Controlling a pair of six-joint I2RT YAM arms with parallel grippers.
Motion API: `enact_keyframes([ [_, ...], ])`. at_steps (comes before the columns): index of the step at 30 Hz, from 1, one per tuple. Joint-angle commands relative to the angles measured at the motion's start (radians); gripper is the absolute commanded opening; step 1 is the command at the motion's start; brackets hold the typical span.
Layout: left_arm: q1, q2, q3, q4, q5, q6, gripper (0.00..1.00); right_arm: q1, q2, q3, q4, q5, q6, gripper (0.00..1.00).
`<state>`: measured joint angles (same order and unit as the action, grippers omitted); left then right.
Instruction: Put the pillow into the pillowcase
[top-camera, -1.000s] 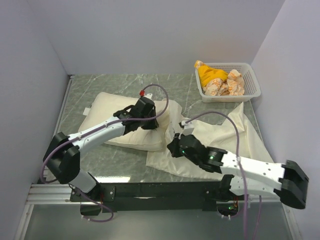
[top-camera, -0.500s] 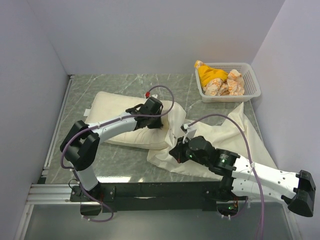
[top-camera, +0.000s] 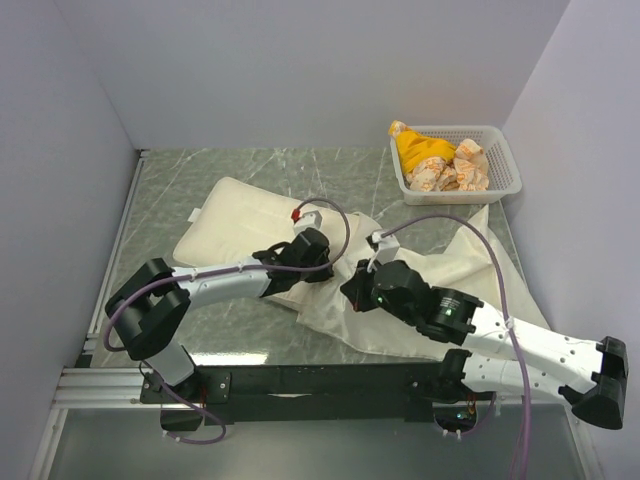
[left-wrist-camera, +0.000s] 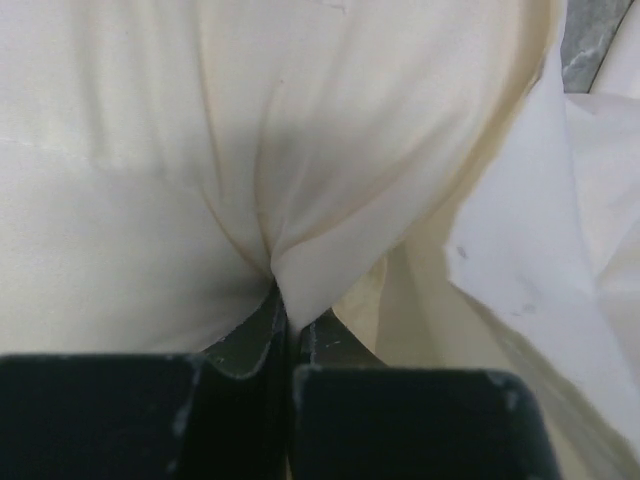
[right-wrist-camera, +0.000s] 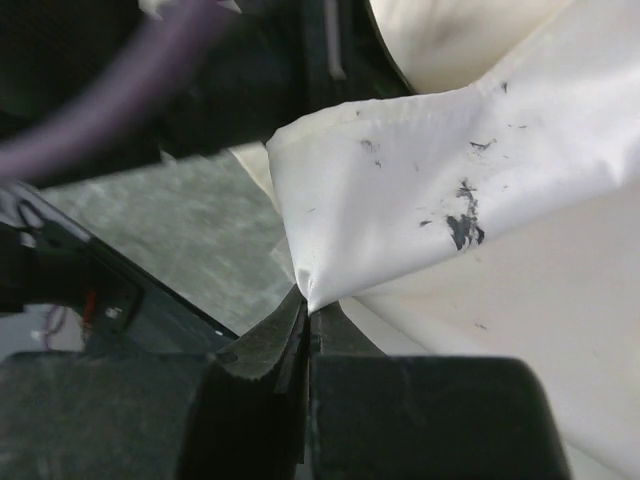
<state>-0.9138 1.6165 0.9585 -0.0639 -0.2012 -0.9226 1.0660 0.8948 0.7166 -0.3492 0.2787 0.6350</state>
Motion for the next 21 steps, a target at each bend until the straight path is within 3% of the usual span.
enact_keyframes([
  [1,-0.062,-0.004,-0.017,0.006,0.059,-0.064,0.01,-0.006,-0.022,0.061,0.003,0.031,-0.006,0.00],
  [5,-0.086,-0.044,-0.029,-0.014,0.049,-0.105,0.05,-0.008,0.036,-0.012,0.029,0.010,0.028,0.03],
  [6,-0.086,-0.056,-0.038,-0.019,0.042,-0.128,0.21,-0.006,0.041,-0.028,0.032,0.010,0.052,0.11],
  [8,-0.086,-0.099,-0.064,-0.051,-0.012,-0.142,0.39,-0.006,0.024,-0.061,0.010,0.057,0.083,0.25],
  [9,-0.085,-0.115,-0.072,-0.059,-0.027,-0.153,0.54,-0.006,0.013,-0.068,-0.025,0.080,0.107,0.38],
  [11,-0.077,-0.161,-0.092,-0.091,-0.085,-0.170,0.63,-0.008,-0.025,-0.071,-0.068,0.128,0.130,0.48],
  [12,-0.071,-0.174,-0.099,-0.114,-0.093,-0.180,0.77,-0.008,-0.039,-0.063,-0.103,0.155,0.141,0.55],
  [15,-0.037,-0.234,-0.127,-0.145,-0.124,-0.199,0.81,-0.009,-0.074,-0.033,-0.157,0.198,0.149,0.66],
  [17,-0.011,-0.286,-0.136,-0.181,-0.141,-0.202,0.88,-0.017,-0.070,0.001,-0.178,0.221,0.146,0.69],
  [21,0.038,-0.386,-0.129,-0.283,-0.254,-0.214,0.91,-0.105,-0.014,0.075,-0.224,0.249,0.071,0.73],
])
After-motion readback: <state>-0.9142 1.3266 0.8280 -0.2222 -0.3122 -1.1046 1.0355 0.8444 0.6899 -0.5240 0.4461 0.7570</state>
